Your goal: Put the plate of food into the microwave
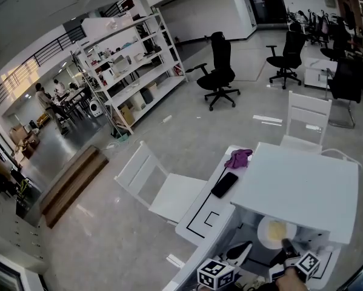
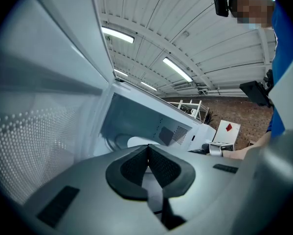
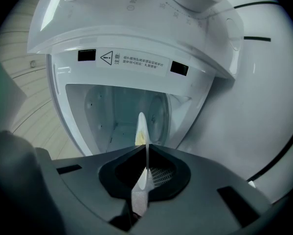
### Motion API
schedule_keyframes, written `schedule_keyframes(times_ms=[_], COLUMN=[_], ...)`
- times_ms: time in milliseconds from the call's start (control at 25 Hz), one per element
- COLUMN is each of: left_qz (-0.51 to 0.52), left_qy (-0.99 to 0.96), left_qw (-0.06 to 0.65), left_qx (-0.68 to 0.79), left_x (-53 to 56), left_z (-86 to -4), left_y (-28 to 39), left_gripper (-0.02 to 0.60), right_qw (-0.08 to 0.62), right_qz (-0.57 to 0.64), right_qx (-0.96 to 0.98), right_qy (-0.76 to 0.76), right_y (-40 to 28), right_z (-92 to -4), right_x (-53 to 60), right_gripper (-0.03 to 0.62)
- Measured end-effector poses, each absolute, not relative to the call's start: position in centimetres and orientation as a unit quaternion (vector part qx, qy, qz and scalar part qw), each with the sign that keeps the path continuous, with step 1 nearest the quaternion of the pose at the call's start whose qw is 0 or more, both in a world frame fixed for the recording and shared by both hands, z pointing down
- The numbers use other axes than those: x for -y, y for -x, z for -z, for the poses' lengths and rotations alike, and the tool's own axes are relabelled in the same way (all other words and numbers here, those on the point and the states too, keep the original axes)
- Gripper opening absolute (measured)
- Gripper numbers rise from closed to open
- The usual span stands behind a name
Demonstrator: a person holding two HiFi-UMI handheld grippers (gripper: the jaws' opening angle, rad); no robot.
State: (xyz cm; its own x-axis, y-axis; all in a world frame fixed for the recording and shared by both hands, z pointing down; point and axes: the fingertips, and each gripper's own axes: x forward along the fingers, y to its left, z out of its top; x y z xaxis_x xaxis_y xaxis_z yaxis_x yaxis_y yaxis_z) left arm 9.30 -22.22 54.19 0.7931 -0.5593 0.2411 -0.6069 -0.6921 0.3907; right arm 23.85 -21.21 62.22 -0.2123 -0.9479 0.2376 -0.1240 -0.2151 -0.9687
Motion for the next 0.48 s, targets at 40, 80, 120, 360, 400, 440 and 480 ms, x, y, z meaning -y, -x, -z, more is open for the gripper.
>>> schedule_keyframes(times_ms=[40,80,120,360,400,440,480], left_qz=[-0.052,-0.053,-0.055,-0.06,-0.061,-0.063,-0.064], left_qy=[-0.918,-0.919,-0.919,-0.922,-0.922,-0.922,-0.922], left_qw=[0.231,0.231,0.231,0.226,0.226,0.225,0.225], left_qx=[0.317,0.316,0.316,0.309,0.308,0.308,0.308], left_x=[22.2,22.2,22.2,22.1,22.1,22.2,22.2], left_z=[-54.2,-54.3,-54.3,-54.3,-54.4,-54.4,-54.5], left_y=[-9.3,-9.3,-9.3,-9.6,-9.6,-9.5,-9.5], left_gripper=[0.005,0.004,0.003,0.005,0.004,0.003,0.003], right_qw=[0.355,0.356,0.358,0.369,0.369,0.37,0.37], right_qz=[0.583,0.585,0.588,0.589,0.586,0.583,0.581], right_qx=[-0.514,-0.51,-0.505,-0.484,-0.485,-0.487,-0.487], right_qy=[0.519,0.52,0.521,0.531,0.533,0.535,0.537], right_y=[-23.8,-23.6,-23.5,-23.2,-23.2,-23.2,-23.2], right_z=[-62.4,-62.5,-62.6,-62.3,-62.3,-62.3,-62.3], right_x=[21.3,21.4,21.6,23.0,23.3,23.6,23.9], right_gripper=[0.006,0.007,0.008,0.008,0.008,0.007,0.008])
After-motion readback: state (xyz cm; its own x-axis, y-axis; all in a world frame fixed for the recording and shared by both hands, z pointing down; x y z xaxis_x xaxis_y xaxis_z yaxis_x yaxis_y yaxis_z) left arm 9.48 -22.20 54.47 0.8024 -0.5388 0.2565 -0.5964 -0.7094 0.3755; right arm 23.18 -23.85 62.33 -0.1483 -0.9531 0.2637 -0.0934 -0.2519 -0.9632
